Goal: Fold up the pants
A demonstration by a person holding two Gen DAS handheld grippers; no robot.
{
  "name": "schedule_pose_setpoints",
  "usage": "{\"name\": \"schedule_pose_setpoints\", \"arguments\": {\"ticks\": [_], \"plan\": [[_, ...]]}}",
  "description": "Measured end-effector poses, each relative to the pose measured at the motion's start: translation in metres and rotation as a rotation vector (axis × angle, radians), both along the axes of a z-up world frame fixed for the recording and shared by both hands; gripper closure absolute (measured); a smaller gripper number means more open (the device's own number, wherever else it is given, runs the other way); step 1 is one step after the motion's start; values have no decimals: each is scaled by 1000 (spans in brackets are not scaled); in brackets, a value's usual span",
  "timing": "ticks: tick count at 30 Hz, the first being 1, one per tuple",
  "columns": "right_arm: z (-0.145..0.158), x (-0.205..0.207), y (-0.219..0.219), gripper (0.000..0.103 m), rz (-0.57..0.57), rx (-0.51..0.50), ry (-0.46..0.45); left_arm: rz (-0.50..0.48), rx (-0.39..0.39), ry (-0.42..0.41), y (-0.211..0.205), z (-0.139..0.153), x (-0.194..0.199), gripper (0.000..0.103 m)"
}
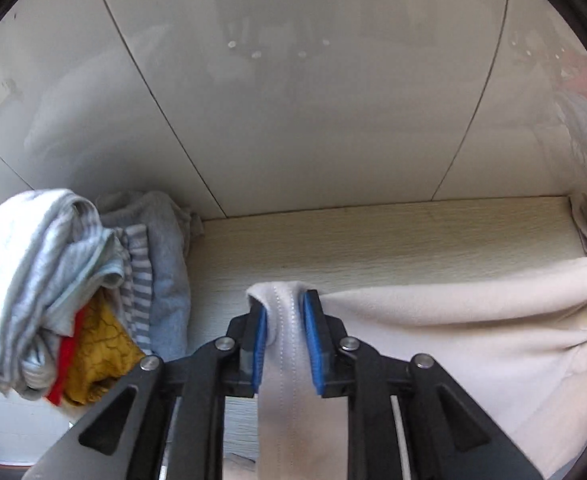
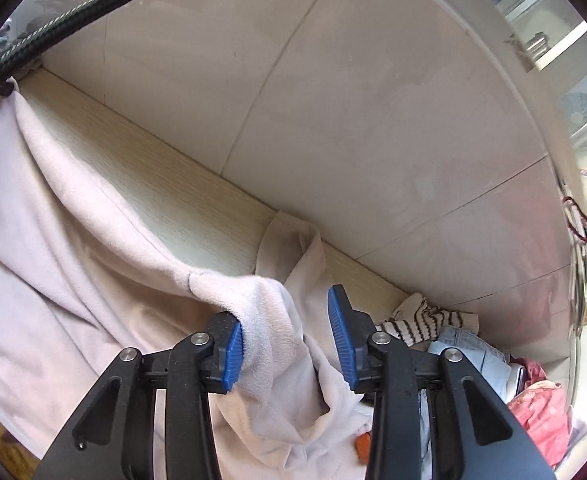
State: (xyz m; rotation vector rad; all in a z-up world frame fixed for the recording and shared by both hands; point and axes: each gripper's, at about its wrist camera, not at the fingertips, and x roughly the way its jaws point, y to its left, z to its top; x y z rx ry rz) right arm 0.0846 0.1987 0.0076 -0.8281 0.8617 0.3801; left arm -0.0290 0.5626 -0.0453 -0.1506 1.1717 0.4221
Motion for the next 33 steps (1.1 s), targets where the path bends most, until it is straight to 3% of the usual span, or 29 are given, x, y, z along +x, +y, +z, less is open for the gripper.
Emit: {"name": "schedule_pose_setpoints", "arguments": {"ticks": [4,6,7,9,10,12,17,21,22,26,28,30,33], "plan": [[17,24,-3,59,-82,141,56,-11,-14,-16,11,20,14,84],[19,29,-4,48,-88,148,96,-30,-43,1,13,25,17,63],[17,29,-3,43,-84,151,137,-28,-42,8,13,27,17,57],[13,33,-10,36,-90,151,217,-4,44,10,13,35,19,25],[12,32,-12,35,-92,146,239,5,89,4,13,40,16,22],[13,30,-21,35,-113,120,223,15,114,-14,15,50,10,21],[28,2,-34,35,-118,108,147,7,-4,-74,4,66,-27,21],[9,-41,-28,35,-54,217,346,12,-119,-52,-19,51,-67,21],[-6,-54,-23,35,-44,228,412,22,-151,-36,-24,44,-79,21],[-58,-94,6,36,-16,224,533,77,-255,22,-44,18,-115,21],[-74,-107,23,43,14,246,581,76,-286,44,-53,5,-125,23],[-88,-121,36,45,36,232,604,75,-265,71,-62,-6,-134,26],[-100,-141,48,45,87,152,568,104,-281,105,-71,-21,-154,31]]}}
